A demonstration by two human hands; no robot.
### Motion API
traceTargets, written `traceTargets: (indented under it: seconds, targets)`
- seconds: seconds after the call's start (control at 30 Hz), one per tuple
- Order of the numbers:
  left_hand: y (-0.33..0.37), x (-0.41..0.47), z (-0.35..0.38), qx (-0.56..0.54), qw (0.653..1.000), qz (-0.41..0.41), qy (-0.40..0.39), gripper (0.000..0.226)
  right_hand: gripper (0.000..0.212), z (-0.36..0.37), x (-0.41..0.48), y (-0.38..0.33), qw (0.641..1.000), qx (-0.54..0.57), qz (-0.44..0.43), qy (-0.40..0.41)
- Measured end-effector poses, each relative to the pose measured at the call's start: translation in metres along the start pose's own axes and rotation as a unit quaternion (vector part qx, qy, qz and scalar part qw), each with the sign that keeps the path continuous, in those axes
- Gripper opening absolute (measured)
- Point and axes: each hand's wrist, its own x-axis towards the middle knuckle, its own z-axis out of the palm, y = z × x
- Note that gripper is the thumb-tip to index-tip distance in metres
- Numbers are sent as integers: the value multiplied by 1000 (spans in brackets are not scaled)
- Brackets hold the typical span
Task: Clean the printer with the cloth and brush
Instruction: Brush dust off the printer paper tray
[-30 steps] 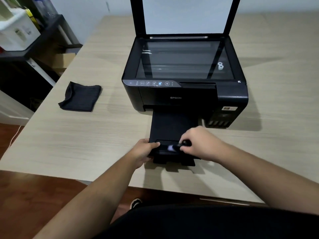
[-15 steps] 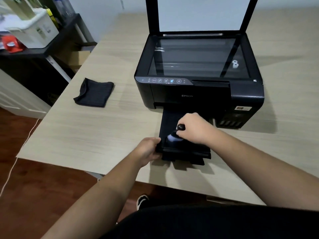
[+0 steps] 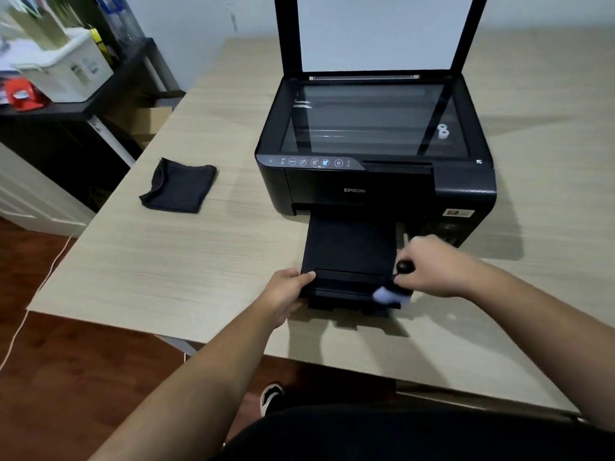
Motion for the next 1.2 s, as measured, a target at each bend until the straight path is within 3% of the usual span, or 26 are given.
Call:
traceTargets:
  seconds: [0.07, 0.1, 0.2, 0.23, 0.33, 0.37, 0.47, 0.53, 0.6, 0.63, 0.77, 0.87, 1.2]
  targets:
    - [0, 0, 1, 18, 1000, 6, 6, 21, 17, 1, -5, 9, 994, -11, 42, 99]
    - [1, 1, 1, 31, 999, 8, 7, 21, 18, 4, -9, 10, 995, -11, 46, 90]
    - [5, 3, 0, 60, 998, 9, 2, 17, 22, 15, -20, 2, 998, 37, 23, -46]
    - [5, 4, -1, 66, 998, 8, 1, 15, 20, 14, -20, 2, 997, 60, 22, -35]
    - [5, 6, -4, 77, 997, 8, -4, 12, 15, 14, -16, -3, 991, 64, 35, 108]
    - [6, 7, -4, 81, 997, 8, -7, 12, 17, 15, -15, -6, 993, 48, 31, 102]
    - [4, 8, -4, 91, 996, 5, -11, 12, 23, 19, -15, -15, 998, 58, 9, -38]
    - [7, 6, -4, 91, 996, 5, -15, 12, 18, 12, -8, -10, 995, 92, 28, 24]
    - [9, 5, -4, 87, 996, 2, -21, 13, 14, 11, -3, -7, 990, 59, 47, 115]
    - [9, 3, -4, 87, 996, 0, -24, 15, 14, 13, -3, -8, 991, 43, 51, 118]
    - [9, 4, -10, 89, 995, -9, -51, 10, 16, 20, -7, -30, 993, 114, -1, -39]
    - [17, 5, -22, 85, 994, 0, -66, 18, 12, 11, 1, -51, 988, 149, -26, 18]
    - [90, 36, -149, 66, 993, 75, 59, 7, 9, 14, 88, -154, 982, 157, -74, 69]
